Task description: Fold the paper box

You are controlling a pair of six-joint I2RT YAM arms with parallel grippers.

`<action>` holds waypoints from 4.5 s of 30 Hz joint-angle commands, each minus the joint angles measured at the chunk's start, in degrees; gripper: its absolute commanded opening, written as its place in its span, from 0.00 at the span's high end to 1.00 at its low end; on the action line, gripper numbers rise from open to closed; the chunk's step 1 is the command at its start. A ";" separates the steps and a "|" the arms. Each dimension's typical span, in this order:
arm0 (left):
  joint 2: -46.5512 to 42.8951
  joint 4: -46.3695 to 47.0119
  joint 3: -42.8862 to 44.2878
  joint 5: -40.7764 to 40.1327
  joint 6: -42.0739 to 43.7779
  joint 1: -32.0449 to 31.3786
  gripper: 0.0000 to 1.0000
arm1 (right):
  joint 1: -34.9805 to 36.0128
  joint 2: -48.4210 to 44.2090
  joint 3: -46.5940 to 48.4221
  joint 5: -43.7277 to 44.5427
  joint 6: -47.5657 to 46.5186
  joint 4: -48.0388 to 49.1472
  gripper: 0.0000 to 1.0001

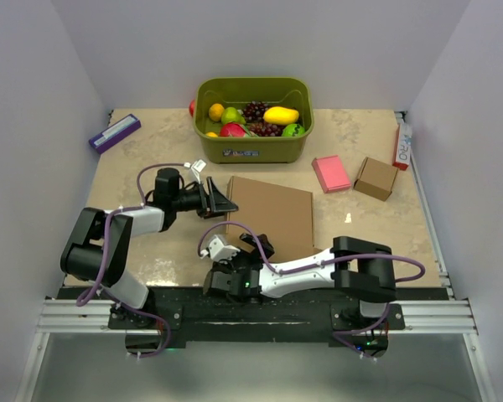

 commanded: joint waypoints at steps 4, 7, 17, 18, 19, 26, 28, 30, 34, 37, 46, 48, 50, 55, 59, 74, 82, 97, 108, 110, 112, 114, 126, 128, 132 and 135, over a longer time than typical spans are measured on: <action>-0.41 3.33 -0.28 3.28 -1.45 0.34 0.84 | -2.11 -0.31 1.38 9.08 1.54 1.13 0.01; -0.32 3.51 -0.28 3.54 -1.45 0.34 0.84 | -3.51 -2.41 -1.61 7.25 -5.66 9.83 0.01; 0.03 4.21 -0.28 4.34 -1.89 0.34 0.85 | -5.27 -3.48 -6.45 5.75 -18.62 24.52 0.11; 0.03 4.39 -0.28 4.42 -1.98 0.34 0.84 | -5.36 -3.39 -7.06 5.74 -19.75 26.01 0.14; 0.12 4.30 -0.28 4.34 -1.98 0.34 0.85 | -5.36 -3.39 -7.33 5.66 -20.29 26.63 0.17; 0.03 4.57 -0.37 4.42 -2.15 0.34 0.84 | -5.36 -1.37 -8.38 4.95 -23.28 29.80 0.21; 0.03 4.57 -0.37 4.51 -2.33 0.34 0.85 | -5.45 -1.02 -8.56 4.95 -23.72 30.24 0.25; 0.12 4.48 -0.28 4.60 -2.33 0.34 0.84 | -5.36 -1.28 -8.30 4.95 -23.81 29.72 0.34; -0.05 4.48 -0.28 4.43 -2.15 0.34 0.74 | -5.36 -3.12 -7.33 2.85 -22.05 25.59 0.46; -0.84 4.30 -0.20 4.34 -2.24 0.34 0.58 | -5.36 -4.79 -6.37 0.74 -19.60 20.15 0.48; -4.36 -3.33 1.82 1.70 3.02 0.34 0.26 | -5.45 -12.08 -3.29 -6.11 -10.36 0.81 0.50; -5.50 -6.85 3.05 0.30 5.56 0.34 0.23 | -5.97 -14.54 -2.50 -10.06 -10.10 -2.09 0.50; -6.38 -10.35 4.37 -1.54 7.33 0.42 0.21 | -7.21 -15.86 -1.80 -12.70 -10.01 -4.20 0.51; -10.16 -14.50 5.87 -4.71 11.82 0.60 0.18 | -9.49 -19.82 -1.62 -19.12 -11.50 -6.06 0.52; -12.36 -16.35 6.48 -6.65 14.02 0.78 0.16 | -11.60 -22.19 -1.44 -23.69 -12.99 -6.59 0.53; -5.50 3.77 -0.72 4.78 -2.50 0.78 0.50 | -10.55 -21.06 -6.80 -17.11 -14.65 8.16 0.01; -4.01 10.36 -2.74 6.79 -8.21 1.13 0.58 | -7.56 -15.52 -10.49 -9.65 -20.02 18.81 0.01; -2.34 20.64 -5.55 8.55 -15.60 1.66 0.63 | -7.03 -6.12 -11.72 6.70 -22.84 31.47 0.01; -1.72 21.35 -5.56 9.08 -16.30 1.65 0.65 | -7.82 -6.47 -13.83 8.47 -27.76 41.57 0.17; -1.64 21.53 -5.56 9.34 -16.30 1.66 0.65 | -7.82 -6.55 -14.10 7.86 -29.77 42.81 0.29; -1.64 21.62 -5.38 9.61 -16.30 1.57 0.65 | -7.91 -6.64 -14.18 7.24 -31.18 42.98 0.38; -1.81 21.79 -5.47 9.70 -16.30 1.66 0.60 | -7.91 -7.08 -14.10 6.19 -31.54 42.20 0.43; -6.64 0.03 1.81 5.23 -0.07 3.59 0.07 | -8.96 -17.17 -5.58 -5.58 -17.75 5.48 0.50; -9.01 -7.80 3.66 1.80 5.81 4.64 0.06 | -10.80 -18.94 -4.69 -10.59 -15.21 0.46 0.50; -12.53 -15.64 6.22 -4.36 11.47 7.54 0.04 | -12.92 -23.16 -5.22 -16.04 -14.05 -3.94 0.52; -14.29 -16.44 6.66 -5.94 12.26 9.74 0.02 | -13.45 -25.88 -4.08 -20.35 -13.61 -7.19 0.52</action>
